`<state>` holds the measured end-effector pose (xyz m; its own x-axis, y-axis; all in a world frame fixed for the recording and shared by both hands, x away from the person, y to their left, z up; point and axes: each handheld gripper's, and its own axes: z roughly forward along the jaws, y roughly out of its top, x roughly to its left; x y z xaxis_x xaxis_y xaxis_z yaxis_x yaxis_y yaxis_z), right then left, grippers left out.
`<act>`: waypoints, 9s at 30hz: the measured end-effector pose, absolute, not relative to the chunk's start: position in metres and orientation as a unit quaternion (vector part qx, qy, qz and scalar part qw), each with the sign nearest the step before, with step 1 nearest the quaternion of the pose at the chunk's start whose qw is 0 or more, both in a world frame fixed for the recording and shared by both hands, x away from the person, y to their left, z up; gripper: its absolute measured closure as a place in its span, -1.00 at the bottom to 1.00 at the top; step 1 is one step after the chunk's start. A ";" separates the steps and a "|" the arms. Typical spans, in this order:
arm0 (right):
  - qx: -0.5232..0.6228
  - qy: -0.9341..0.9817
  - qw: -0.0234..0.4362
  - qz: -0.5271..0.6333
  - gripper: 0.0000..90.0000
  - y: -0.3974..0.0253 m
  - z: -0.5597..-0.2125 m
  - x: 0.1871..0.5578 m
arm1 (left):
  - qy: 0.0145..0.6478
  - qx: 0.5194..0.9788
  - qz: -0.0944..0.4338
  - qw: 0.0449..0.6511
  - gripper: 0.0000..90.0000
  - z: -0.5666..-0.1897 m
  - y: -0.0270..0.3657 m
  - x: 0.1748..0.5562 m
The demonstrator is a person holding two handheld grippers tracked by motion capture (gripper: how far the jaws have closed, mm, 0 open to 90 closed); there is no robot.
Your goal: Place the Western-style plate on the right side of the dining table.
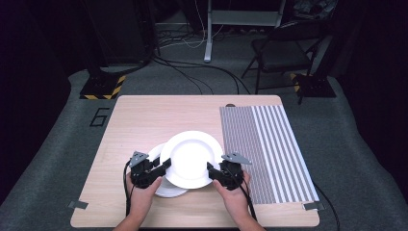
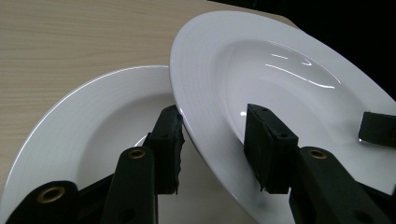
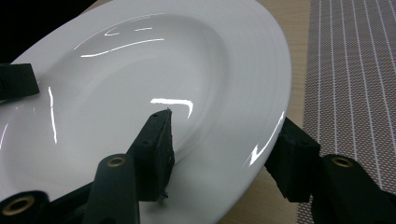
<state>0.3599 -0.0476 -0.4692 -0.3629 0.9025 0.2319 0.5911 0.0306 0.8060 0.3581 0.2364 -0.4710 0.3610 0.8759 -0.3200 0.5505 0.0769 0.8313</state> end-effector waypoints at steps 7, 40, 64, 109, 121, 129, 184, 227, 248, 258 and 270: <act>0.548 0.683 0.190 0.443 0.00 -0.061 -0.466 0.357 | 0.526 0.668 0.150 0.504 0.27 -0.467 0.223 0.363; 0.594 0.637 0.233 0.433 0.00 -0.117 -0.461 0.345 | 0.482 0.691 0.127 0.523 0.28 -0.458 0.160 0.385; 0.635 0.596 0.264 0.415 0.00 -0.154 -0.463 0.322 | 0.440 0.717 0.091 0.534 0.28 -0.462 0.118 0.393; 0.665 0.561 0.276 0.410 0.09 -0.211 -0.449 0.337 | 0.412 0.722 0.047 0.554 0.31 -0.456 0.054 0.433; 0.664 0.560 0.277 0.412 0.09 -0.222 -0.459 0.347 | 0.407 0.729 0.047 0.548 0.31 -0.463 0.042 0.445; 0.660 0.569 0.284 0.400 0.09 -0.231 -0.468 0.352 | 0.407 0.733 0.043 0.543 0.31 -0.474 0.033 0.449; 0.693 0.572 0.279 0.339 0.11 -0.247 -0.514 0.389 | 0.445 0.742 0.054 0.499 0.36 -0.519 0.004 0.486; 0.684 0.575 0.299 0.337 -0.06 -0.246 -0.505 0.385 | 0.446 0.745 0.071 0.491 0.18 -0.514 0.012 0.491; 0.659 0.586 0.274 0.383 -0.12 -0.244 -0.478 0.367 | 0.449 0.724 0.080 0.518 0.15 -0.476 0.048 0.481; 0.629 0.609 0.273 0.399 -0.13 -0.225 -0.454 0.363 | 0.449 0.718 0.079 0.525 0.15 -0.454 0.073 0.473; 0.590 0.643 0.252 0.419 -0.15 -0.192 -0.438 0.368 | 0.456 0.709 0.092 0.529 0.15 -0.434 0.118 0.465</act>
<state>0.3678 -0.1925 -0.4382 -0.1773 0.9695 0.1690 0.5471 -0.0456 0.8358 0.4652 0.1178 -0.4336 0.5669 0.7448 -0.3519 0.5496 -0.0238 0.8351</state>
